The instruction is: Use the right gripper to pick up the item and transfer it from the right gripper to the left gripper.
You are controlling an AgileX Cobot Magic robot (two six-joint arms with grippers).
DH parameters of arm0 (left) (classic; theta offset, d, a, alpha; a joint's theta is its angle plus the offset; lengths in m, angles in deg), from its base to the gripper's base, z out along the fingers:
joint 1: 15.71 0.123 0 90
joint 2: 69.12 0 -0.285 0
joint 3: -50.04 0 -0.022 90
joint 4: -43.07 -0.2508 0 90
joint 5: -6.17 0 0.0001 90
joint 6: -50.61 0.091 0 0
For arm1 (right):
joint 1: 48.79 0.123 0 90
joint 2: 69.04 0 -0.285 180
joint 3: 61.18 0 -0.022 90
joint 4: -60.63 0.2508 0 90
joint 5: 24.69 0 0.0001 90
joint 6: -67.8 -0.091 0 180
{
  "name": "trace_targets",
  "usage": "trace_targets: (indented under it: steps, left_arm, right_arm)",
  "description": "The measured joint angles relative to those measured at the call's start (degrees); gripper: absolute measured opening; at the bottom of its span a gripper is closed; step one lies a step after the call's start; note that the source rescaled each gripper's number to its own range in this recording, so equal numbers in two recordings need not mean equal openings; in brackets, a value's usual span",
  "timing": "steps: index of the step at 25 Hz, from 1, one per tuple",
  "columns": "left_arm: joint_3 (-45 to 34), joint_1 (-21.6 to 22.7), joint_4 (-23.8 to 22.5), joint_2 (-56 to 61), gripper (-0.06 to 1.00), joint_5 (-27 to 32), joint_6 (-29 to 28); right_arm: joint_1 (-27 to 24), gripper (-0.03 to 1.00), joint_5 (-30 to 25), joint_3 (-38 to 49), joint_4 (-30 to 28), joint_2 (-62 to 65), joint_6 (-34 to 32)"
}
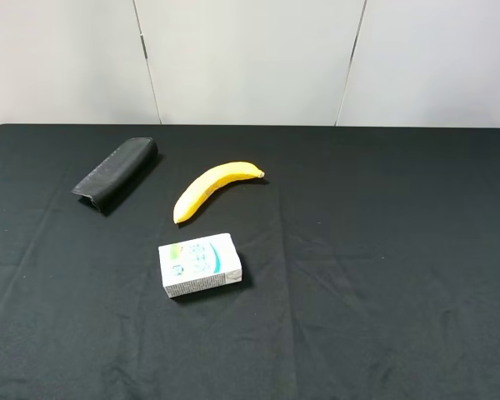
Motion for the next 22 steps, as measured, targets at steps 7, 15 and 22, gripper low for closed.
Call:
trace_targets:
  steps: [7, 15, 22]
  left_arm:
    - [0.00, 9.51, 0.00, 0.00, 0.97, 0.00, 0.05]
    - [0.00, 9.79, 0.00, 0.00, 0.97, 0.00, 0.05]
    - [0.00, 9.79, 0.00, 0.00, 0.97, 0.00, 0.05]
  right_arm:
    - [-8.77, 1.00, 0.12, 0.00, 0.00, 0.00, 0.00]
    - [-8.87, 1.00, 0.12, 0.00, 0.00, 0.00, 0.00]
    - [-8.87, 1.00, 0.12, 0.00, 0.00, 0.00, 0.00]
